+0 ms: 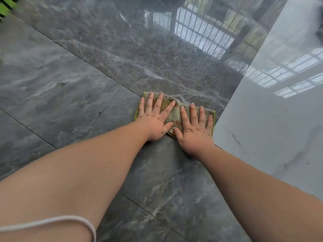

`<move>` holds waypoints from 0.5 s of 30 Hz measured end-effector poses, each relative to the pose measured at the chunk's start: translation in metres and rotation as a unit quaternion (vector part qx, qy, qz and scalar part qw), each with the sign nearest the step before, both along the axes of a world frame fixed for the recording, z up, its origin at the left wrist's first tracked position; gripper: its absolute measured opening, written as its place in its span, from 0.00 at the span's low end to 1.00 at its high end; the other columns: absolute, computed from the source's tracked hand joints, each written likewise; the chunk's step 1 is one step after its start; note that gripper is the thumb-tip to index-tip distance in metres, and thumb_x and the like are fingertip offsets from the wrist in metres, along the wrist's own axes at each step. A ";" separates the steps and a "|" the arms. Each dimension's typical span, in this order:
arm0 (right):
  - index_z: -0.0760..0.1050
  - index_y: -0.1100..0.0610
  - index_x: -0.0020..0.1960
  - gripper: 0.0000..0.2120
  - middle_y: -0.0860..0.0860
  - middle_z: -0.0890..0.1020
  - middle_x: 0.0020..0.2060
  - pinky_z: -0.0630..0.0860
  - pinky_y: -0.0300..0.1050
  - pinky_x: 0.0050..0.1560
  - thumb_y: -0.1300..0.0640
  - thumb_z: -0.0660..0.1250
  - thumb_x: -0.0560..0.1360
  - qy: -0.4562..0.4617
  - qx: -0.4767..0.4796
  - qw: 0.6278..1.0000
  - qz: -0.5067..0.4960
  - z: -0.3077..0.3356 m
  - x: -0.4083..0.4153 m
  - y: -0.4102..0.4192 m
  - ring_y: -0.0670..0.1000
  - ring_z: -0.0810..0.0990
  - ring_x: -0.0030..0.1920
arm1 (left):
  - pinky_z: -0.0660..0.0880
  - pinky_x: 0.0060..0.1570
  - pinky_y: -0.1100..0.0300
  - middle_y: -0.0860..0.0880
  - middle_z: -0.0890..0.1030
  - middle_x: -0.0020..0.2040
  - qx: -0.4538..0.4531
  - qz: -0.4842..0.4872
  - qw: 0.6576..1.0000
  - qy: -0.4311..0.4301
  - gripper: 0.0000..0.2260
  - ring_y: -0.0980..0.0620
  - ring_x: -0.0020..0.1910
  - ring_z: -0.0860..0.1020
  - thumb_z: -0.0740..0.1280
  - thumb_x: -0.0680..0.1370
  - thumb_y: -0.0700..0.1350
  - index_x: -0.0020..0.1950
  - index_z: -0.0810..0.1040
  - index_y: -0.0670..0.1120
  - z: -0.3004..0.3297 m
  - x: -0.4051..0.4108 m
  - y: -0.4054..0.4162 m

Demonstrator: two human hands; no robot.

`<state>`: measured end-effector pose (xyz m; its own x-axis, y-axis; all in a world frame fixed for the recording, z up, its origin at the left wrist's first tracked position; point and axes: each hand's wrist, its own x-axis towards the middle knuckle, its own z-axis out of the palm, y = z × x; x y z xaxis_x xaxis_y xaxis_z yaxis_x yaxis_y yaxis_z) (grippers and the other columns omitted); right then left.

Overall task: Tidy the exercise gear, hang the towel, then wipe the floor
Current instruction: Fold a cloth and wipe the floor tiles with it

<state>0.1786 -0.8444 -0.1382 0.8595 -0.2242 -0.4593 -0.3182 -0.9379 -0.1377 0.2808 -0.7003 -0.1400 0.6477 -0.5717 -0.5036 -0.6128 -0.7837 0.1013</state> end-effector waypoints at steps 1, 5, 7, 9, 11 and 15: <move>0.33 0.43 0.78 0.34 0.49 0.34 0.78 0.30 0.64 0.73 0.33 0.44 0.78 -0.004 0.003 1.000 -0.008 0.000 0.003 0.001 0.57 0.29 0.76 | 0.31 0.70 0.36 0.45 0.28 0.77 -0.006 -0.001 1.000 -0.006 0.32 0.38 0.74 0.28 0.47 0.79 0.66 0.76 0.31 0.62 -0.001 0.004 0.000; 0.35 0.42 0.78 0.34 0.49 0.35 0.79 0.31 0.63 0.73 0.34 0.45 0.79 -0.014 -0.005 1.000 -0.023 -0.003 0.006 0.002 0.56 0.31 0.77 | 0.31 0.70 0.36 0.44 0.29 0.77 -0.013 0.006 1.000 -0.019 0.32 0.38 0.75 0.29 0.46 0.79 0.65 0.76 0.32 0.61 -0.003 0.002 -0.002; 0.35 0.43 0.78 0.34 0.49 0.35 0.79 0.31 0.63 0.74 0.34 0.45 0.79 -0.021 -0.015 0.999 -0.024 -0.003 0.002 0.003 0.56 0.31 0.77 | 0.30 0.70 0.36 0.44 0.29 0.77 -0.012 0.012 1.000 -0.022 0.32 0.38 0.75 0.29 0.47 0.80 0.64 0.77 0.32 0.59 -0.003 -0.009 0.002; 0.34 0.44 0.78 0.36 0.50 0.34 0.78 0.32 0.63 0.74 0.33 0.45 0.78 -0.017 -0.021 0.999 -0.017 -0.002 -0.006 0.007 0.57 0.31 0.77 | 0.30 0.70 0.37 0.44 0.29 0.77 -0.013 0.015 1.000 -0.019 0.32 0.38 0.74 0.29 0.47 0.80 0.64 0.77 0.32 0.59 -0.002 -0.024 0.013; 0.33 0.44 0.78 0.36 0.50 0.34 0.78 0.32 0.63 0.74 0.32 0.45 0.78 -0.011 -0.021 1.000 -0.006 0.000 -0.023 0.016 0.57 0.31 0.77 | 0.30 0.71 0.37 0.44 0.29 0.77 -0.014 0.013 1.000 -0.013 0.32 0.38 0.74 0.28 0.47 0.80 0.64 0.77 0.32 0.60 0.000 -0.042 0.027; 0.33 0.45 0.78 0.37 0.51 0.34 0.78 0.32 0.63 0.74 0.33 0.46 0.78 -0.022 -0.019 1.000 0.008 0.003 -0.071 0.045 0.58 0.31 0.77 | 0.30 0.70 0.37 0.44 0.28 0.76 -0.013 0.021 1.000 -0.008 0.33 0.38 0.74 0.28 0.47 0.79 0.64 0.76 0.31 0.60 0.002 -0.085 0.056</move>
<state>0.1075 -0.7996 -0.1351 0.8826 -0.2267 -0.4118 -0.2977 -0.9475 -0.1165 0.1959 -0.6441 -0.1380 0.6795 -0.5567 -0.4779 -0.5810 -0.8060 0.1127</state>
